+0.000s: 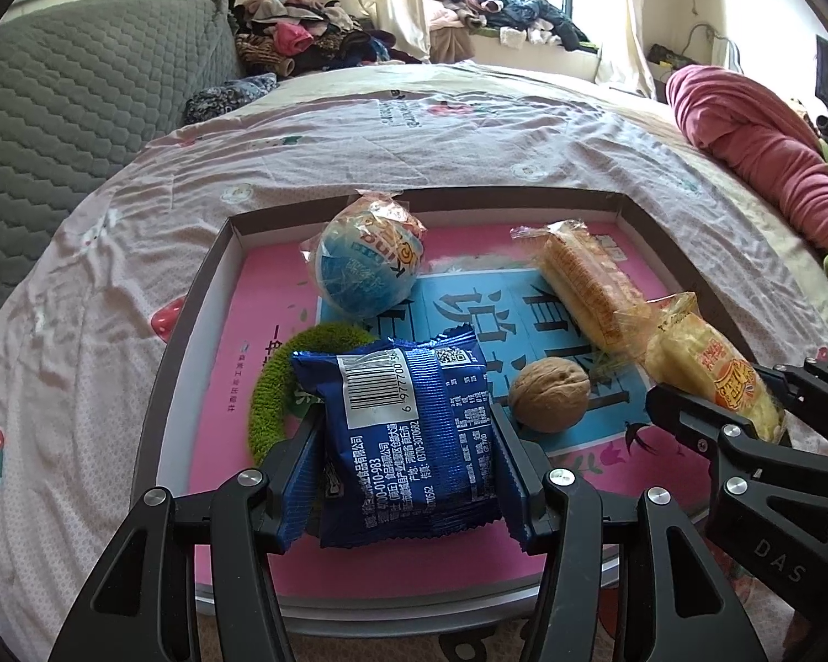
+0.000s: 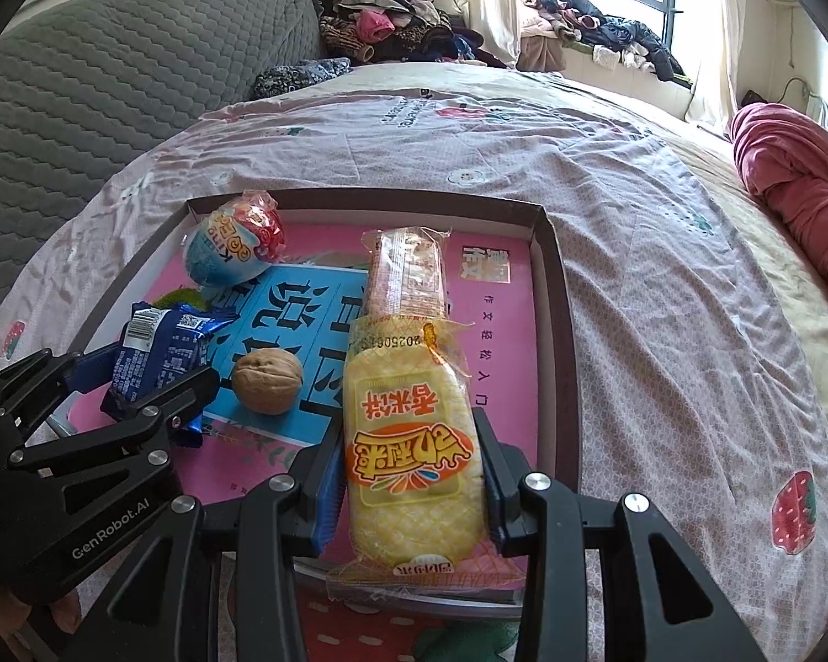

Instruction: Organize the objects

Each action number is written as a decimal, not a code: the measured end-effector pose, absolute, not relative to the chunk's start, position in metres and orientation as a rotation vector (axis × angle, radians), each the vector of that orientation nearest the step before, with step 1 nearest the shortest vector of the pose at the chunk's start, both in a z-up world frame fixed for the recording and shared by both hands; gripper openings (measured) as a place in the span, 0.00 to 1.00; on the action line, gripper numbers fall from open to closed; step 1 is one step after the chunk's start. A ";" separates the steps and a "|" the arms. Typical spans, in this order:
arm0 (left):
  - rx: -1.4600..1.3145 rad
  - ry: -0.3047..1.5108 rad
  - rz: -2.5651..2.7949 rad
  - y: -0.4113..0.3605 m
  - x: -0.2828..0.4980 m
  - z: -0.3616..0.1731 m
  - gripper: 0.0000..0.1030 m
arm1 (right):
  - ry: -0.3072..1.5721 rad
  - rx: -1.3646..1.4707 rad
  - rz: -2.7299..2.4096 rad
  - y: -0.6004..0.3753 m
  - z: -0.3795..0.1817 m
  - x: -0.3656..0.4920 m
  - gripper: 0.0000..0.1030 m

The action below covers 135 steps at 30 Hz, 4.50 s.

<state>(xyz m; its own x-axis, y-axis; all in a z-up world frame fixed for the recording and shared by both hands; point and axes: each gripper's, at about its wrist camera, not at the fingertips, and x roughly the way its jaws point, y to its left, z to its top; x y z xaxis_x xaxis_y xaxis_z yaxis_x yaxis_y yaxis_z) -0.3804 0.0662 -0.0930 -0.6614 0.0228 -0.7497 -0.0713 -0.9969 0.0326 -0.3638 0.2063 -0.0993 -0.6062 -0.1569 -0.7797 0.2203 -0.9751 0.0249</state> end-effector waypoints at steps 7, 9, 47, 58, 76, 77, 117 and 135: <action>-1.291 0.104 2.817 0.067 -0.382 -0.097 0.57 | 0.116 1.282 -2.626 0.205 -0.102 -0.365 0.40; -1.303 0.107 2.815 0.066 -0.383 -0.099 0.57 | 0.117 1.294 -2.622 0.205 -0.104 -0.365 0.40; -1.320 0.044 2.838 0.054 -0.377 -0.085 0.79 | 0.101 1.278 -2.662 0.217 -0.088 -0.361 0.69; -1.281 0.034 2.852 0.054 -0.372 -0.076 0.79 | 0.092 1.263 -2.683 0.220 -0.083 -0.360 0.74; -1.177 0.013 2.918 0.046 -0.359 -0.049 0.91 | 0.082 1.193 -2.743 0.222 -0.062 -0.350 0.90; -1.176 0.011 2.918 0.045 -0.359 -0.049 0.91 | 0.087 1.191 -2.748 0.221 -0.060 -0.349 0.90; -1.074 -0.037 3.009 0.024 -0.268 0.035 0.91 | 0.075 1.065 -2.807 0.211 0.030 -0.269 0.99; -1.016 -0.009 3.033 0.029 -0.200 0.061 0.91 | 0.082 1.042 -2.826 0.212 0.057 -0.203 0.99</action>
<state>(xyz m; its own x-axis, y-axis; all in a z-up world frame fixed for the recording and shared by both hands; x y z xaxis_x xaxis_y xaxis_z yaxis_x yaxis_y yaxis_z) -0.1999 0.0288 0.0608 -0.7966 -0.0520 -0.6022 0.0556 -0.9984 0.0126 -0.2026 0.2123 0.0572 -0.7534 -0.1015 -0.6496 0.1391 -0.9903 -0.0066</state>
